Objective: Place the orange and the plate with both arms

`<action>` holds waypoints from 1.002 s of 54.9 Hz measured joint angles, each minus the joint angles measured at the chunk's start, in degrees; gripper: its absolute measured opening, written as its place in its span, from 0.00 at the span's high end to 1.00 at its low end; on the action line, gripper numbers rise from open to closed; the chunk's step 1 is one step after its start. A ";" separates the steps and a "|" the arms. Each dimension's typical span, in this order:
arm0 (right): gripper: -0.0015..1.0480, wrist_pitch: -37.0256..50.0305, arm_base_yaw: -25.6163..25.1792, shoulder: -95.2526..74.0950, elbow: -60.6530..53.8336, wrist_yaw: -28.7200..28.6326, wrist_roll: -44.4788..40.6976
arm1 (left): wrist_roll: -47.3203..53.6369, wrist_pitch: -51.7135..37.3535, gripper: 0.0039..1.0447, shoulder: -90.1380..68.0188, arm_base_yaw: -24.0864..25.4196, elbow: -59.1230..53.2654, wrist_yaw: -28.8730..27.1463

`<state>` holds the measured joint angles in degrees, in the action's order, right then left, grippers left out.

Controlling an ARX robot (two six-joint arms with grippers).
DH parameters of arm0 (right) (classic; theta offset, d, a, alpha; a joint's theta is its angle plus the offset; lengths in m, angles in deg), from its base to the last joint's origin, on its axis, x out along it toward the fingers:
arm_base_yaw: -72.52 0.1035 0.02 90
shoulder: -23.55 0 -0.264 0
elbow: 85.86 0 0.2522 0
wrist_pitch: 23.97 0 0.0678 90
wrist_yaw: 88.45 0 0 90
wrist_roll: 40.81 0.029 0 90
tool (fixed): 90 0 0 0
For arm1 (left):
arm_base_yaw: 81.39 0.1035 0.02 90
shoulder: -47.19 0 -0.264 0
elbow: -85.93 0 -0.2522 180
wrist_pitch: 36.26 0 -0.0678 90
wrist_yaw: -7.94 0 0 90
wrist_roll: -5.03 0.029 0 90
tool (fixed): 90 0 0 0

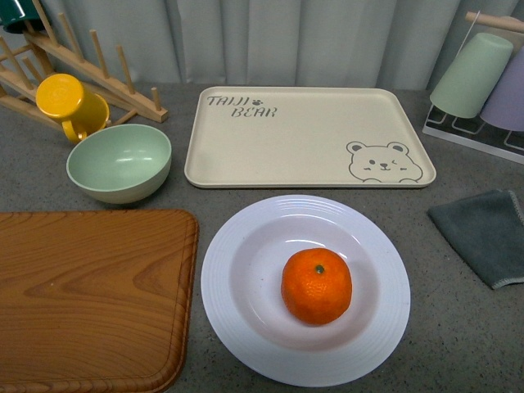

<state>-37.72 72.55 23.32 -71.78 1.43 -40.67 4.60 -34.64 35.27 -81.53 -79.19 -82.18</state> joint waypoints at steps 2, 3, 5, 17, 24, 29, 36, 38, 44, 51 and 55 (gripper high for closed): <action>0.09 0.00 0.00 0.00 0.00 0.00 -0.02 | 0.00 0.42 0.96 0.44 0.00 0.00 -0.02; 0.09 0.00 0.00 0.00 0.00 0.00 -0.02 | 0.00 0.63 0.96 0.70 0.00 0.00 -0.02; 0.09 0.00 0.00 0.00 0.00 0.00 0.00 | 0.00 1.25 0.96 1.25 0.00 0.00 -0.02; 0.09 0.00 0.00 0.00 0.00 0.02 -0.02 | 0.00 11.78 0.96 11.32 0.00 0.02 0.13; 0.09 0.00 0.00 0.00 0.00 0.00 0.00 | 0.00 12.02 0.96 11.63 0.00 0.02 0.13; 0.09 0.00 0.00 0.00 0.00 0.00 -0.02 | 0.00 12.02 0.87 11.67 0.00 0.02 0.13; 0.09 0.00 0.00 0.00 0.00 0.00 -0.02 | 0.00 12.02 0.61 11.69 0.00 0.02 0.13; 0.09 0.00 0.00 0.00 0.00 0.00 -0.02 | 0.00 12.02 0.52 11.69 0.00 0.02 0.13; 0.09 -4.09 -0.55 -2.97 1.77 -2.45 -0.44 | 0.00 12.02 0.33 11.69 0.00 0.02 0.11; 0.09 4.39 -2.75 -18.73 4.07 -7.58 -1.79 | 0.00 12.02 0.13 11.72 0.00 0.02 0.13; 0.09 12.55 -3.61 -29.27 5.70 -9.88 -2.10 | 0.09 12.07 0.04 11.69 0.00 0.02 0.13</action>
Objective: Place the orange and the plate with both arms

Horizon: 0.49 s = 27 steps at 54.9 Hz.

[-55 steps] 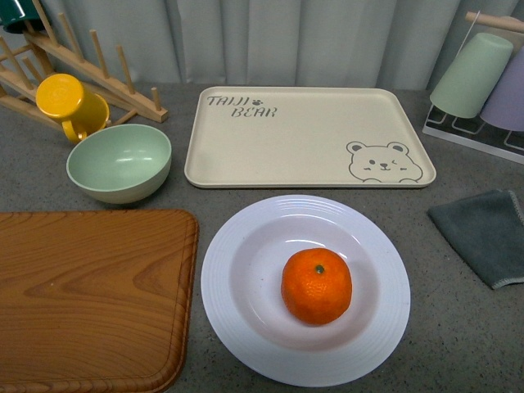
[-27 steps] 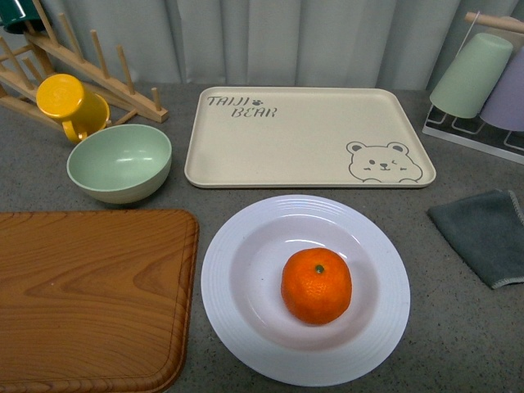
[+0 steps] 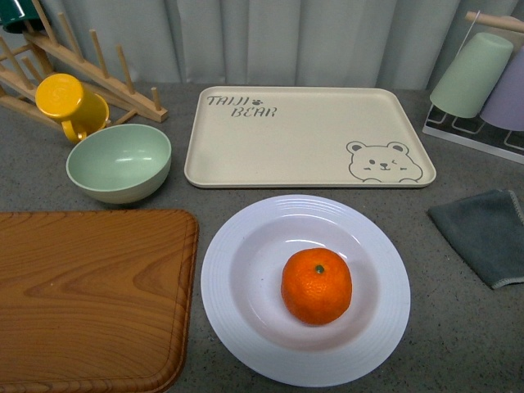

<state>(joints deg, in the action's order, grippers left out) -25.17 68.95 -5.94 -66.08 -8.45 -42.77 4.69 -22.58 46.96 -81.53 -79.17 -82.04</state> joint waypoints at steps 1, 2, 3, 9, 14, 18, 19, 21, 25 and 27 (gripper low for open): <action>0.09 1.11 -0.13 -1.57 0.31 -0.37 0.00 | 0.00 0.00 0.05 0.00 0.00 0.00 0.00; 0.09 3.26 -0.31 -4.68 0.98 -1.20 0.09 | 0.00 0.00 0.06 0.00 0.00 0.00 0.00; 0.09 5.14 -0.44 -7.72 1.73 -2.01 0.17 | 0.00 0.00 0.06 0.02 0.00 0.00 0.00; 0.09 10.71 -0.94 -22.27 5.92 -5.73 1.05 | 0.02 0.00 0.06 0.00 0.00 0.00 0.00; 0.09 11.76 -1.57 -34.49 9.49 -9.49 1.97 | 0.00 0.00 0.06 0.02 0.00 0.00 0.00; 0.09 11.13 -1.99 -44.24 12.55 -13.57 2.32 | 0.02 0.02 0.06 0.00 0.00 0.00 0.00; 0.09 10.99 -2.10 -46.51 13.33 -14.58 2.47 | 0.02 0.02 0.06 0.00 0.00 0.00 0.00; 0.09 10.80 -2.27 -49.96 14.62 -15.98 2.82 | 0.02 0.04 0.06 0.00 0.00 0.00 0.00; 0.09 9.94 -2.54 -57.35 17.70 -19.28 4.57 | 0.02 0.04 0.06 0.02 0.00 0.00 0.00; 0.09 9.53 -2.64 -60.28 19.02 -20.65 5.29 | 0.02 0.04 0.06 0.02 0.00 0.00 0.00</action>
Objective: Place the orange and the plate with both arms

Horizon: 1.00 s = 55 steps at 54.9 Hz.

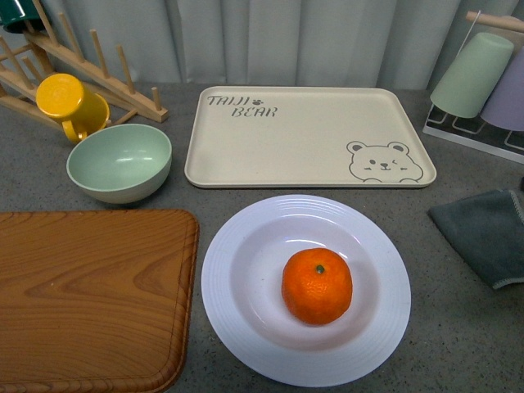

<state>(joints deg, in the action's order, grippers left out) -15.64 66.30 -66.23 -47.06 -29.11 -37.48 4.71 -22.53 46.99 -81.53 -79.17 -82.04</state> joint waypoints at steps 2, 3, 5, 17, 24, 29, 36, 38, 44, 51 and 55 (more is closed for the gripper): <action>0.09 -0.72 -0.02 -2.80 1.31 -1.55 0.92 | 0.00 0.00 0.06 0.00 0.00 0.00 0.00; 0.09 -1.31 -0.02 -4.61 2.16 -2.67 1.27 | -0.02 0.00 0.06 0.00 0.00 0.00 0.00; 0.09 -1.92 0.04 -8.87 3.89 -4.98 2.29 | 0.00 0.00 0.06 0.00 0.00 0.00 0.00; 0.09 -1.60 1.36 -21.81 9.60 -10.23 7.04 | 0.00 0.00 0.06 -0.02 0.00 0.00 0.00; 0.09 0.70 2.69 -27.61 12.92 -12.90 11.21 | 0.00 0.00 0.06 -0.02 0.00 0.00 0.00; 0.09 3.02 3.85 -31.39 15.45 -14.84 15.19 | 0.00 0.00 0.06 0.00 0.00 0.00 0.00; 0.09 6.03 6.49 -36.24 19.06 -15.52 21.20 | 0.00 0.00 0.06 0.00 0.00 0.00 0.00; 0.09 6.08 7.58 -37.13 19.82 -15.28 21.92 | 0.02 0.00 0.06 0.00 0.00 0.00 0.00; 0.09 6.60 9.70 -38.49 21.14 -15.37 23.67 | 0.02 0.00 0.06 0.00 0.00 0.00 0.00; 0.09 6.99 10.84 -39.23 22.08 -15.30 24.79 | 0.02 0.00 0.06 0.00 0.00 0.00 0.00; 0.09 7.15 10.99 -39.30 22.29 -15.17 25.35 | 0.02 0.00 0.06 0.00 0.00 0.00 0.00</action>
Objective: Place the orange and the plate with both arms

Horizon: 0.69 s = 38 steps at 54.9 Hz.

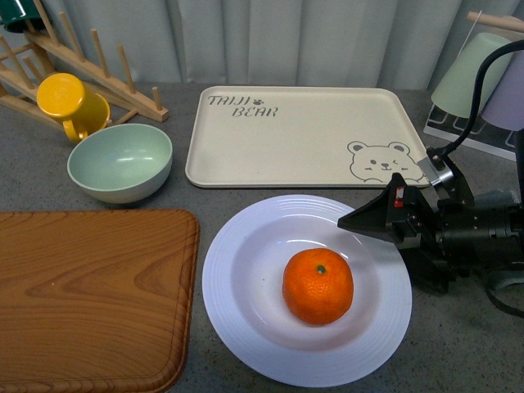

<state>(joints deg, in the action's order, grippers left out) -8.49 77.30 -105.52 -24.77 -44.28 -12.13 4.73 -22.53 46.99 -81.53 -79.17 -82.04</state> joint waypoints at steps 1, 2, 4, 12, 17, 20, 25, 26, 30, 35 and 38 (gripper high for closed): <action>0.09 0.11 0.00 0.00 0.00 0.02 0.15 | 0.00 0.00 0.06 -0.02 0.00 0.00 0.00; 0.09 0.17 0.00 0.00 0.00 0.04 0.22 | 0.00 0.00 0.06 -0.02 0.00 0.00 0.00; 0.09 0.22 0.00 0.00 0.00 0.09 0.37 | 0.00 0.00 0.06 0.00 0.00 0.00 0.00; 0.18 0.28 -0.13 0.00 0.00 0.42 0.72 | 0.00 0.00 0.06 0.00 0.00 0.00 0.00; 0.26 0.15 -0.20 0.00 -0.02 0.87 0.72 | 0.00 0.00 0.06 0.00 0.00 0.00 0.00; 0.34 0.15 -0.20 0.00 -0.02 0.90 0.70 | 0.00 0.00 0.06 0.00 0.00 0.00 0.00; 0.46 0.07 -0.20 0.00 -0.02 0.98 0.59 | 0.00 0.00 0.06 0.00 0.00 0.00 0.00; 0.47 0.04 -0.20 0.00 -0.02 0.98 0.59 | 0.00 0.00 0.06 0.00 0.00 0.00 0.00; 0.59 -0.11 -0.20 0.00 -0.02 1.14 0.52 | 0.00 0.00 0.06 0.00 0.00 0.00 0.00; 0.81 -0.11 -0.17 0.00 -0.11 1.01 0.46 | 0.00 0.00 0.06 0.00 0.00 0.00 0.00; 0.93 -0.07 -0.22 0.02 -0.13 -0.66 0.90 | 0.00 0.00 0.06 0.00 0.00 0.00 0.00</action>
<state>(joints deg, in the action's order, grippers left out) -8.56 77.08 -105.50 -24.90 -44.93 -11.23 4.73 -22.53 46.99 -81.53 -79.17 -82.04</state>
